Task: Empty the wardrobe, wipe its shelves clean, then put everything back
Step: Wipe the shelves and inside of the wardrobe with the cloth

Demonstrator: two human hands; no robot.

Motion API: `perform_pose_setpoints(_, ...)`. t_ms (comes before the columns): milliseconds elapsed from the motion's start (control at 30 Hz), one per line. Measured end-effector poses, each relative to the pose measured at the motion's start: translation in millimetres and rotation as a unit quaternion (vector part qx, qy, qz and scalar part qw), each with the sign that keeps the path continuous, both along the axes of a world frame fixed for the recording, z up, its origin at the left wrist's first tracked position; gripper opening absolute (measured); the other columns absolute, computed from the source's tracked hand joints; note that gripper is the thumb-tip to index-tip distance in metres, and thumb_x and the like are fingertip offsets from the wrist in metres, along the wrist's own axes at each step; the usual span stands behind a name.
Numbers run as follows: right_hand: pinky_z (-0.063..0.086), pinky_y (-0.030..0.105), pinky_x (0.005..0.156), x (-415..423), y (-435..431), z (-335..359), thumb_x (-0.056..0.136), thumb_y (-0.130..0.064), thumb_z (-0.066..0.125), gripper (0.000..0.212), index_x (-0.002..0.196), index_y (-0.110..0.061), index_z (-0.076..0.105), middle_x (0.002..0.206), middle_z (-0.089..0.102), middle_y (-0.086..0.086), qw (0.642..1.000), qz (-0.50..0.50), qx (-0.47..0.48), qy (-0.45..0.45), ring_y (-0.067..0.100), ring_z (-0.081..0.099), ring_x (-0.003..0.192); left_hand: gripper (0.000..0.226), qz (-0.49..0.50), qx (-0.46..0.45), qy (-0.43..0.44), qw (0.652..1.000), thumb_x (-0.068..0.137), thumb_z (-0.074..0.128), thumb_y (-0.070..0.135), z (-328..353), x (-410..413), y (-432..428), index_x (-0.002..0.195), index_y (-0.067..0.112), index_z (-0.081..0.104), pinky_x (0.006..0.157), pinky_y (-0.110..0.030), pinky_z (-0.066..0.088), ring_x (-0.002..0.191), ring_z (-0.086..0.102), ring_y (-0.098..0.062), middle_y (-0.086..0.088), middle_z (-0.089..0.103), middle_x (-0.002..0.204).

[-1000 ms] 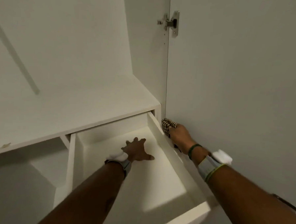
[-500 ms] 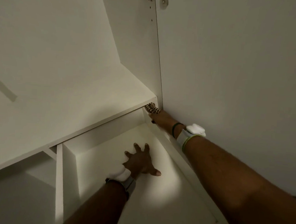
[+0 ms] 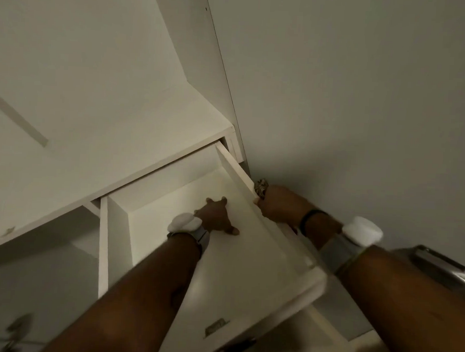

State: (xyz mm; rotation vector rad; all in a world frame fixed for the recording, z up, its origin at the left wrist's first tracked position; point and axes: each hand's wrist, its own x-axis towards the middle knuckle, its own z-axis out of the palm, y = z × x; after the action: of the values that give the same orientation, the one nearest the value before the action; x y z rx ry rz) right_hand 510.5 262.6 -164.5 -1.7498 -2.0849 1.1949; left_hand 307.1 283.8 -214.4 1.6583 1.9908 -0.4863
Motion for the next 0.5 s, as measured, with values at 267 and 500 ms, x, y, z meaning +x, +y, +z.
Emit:
perform_pose_setpoints(267, 0.044, 0.026, 0.082, 52, -60, 8, 0.103, -0.039, 0.051, 0.040, 0.126, -0.006, 0.056, 0.130, 0.062, 0.012, 0.995, 0.083, -0.031, -0.045, 0.028, 0.061, 0.115, 0.116, -0.005, 0.040, 0.015, 0.999, 0.080, 0.080, 0.051, 8, 7, -17, 0.161, 0.013, 0.006, 0.119, -0.034, 0.025, 0.150, 0.024, -0.029, -0.014, 0.026, 0.162)
perform_pose_setpoints(500, 0.046, 0.029, 0.072, 66, -74, 22, 0.101, -0.036, 0.059, 0.025, 0.087, -0.015, 0.056, 0.101, 0.068, 0.007, 0.995, 0.080, -0.043, -0.046, 0.023, 0.061, 0.087, 0.104, -0.001, 0.057, 0.008, 0.998, 0.086, 0.076, 0.046, 10, 17, -27, 0.161, 0.012, 0.013, 0.117, -0.032, 0.025, 0.149, 0.027, -0.029, -0.013, 0.028, 0.162)
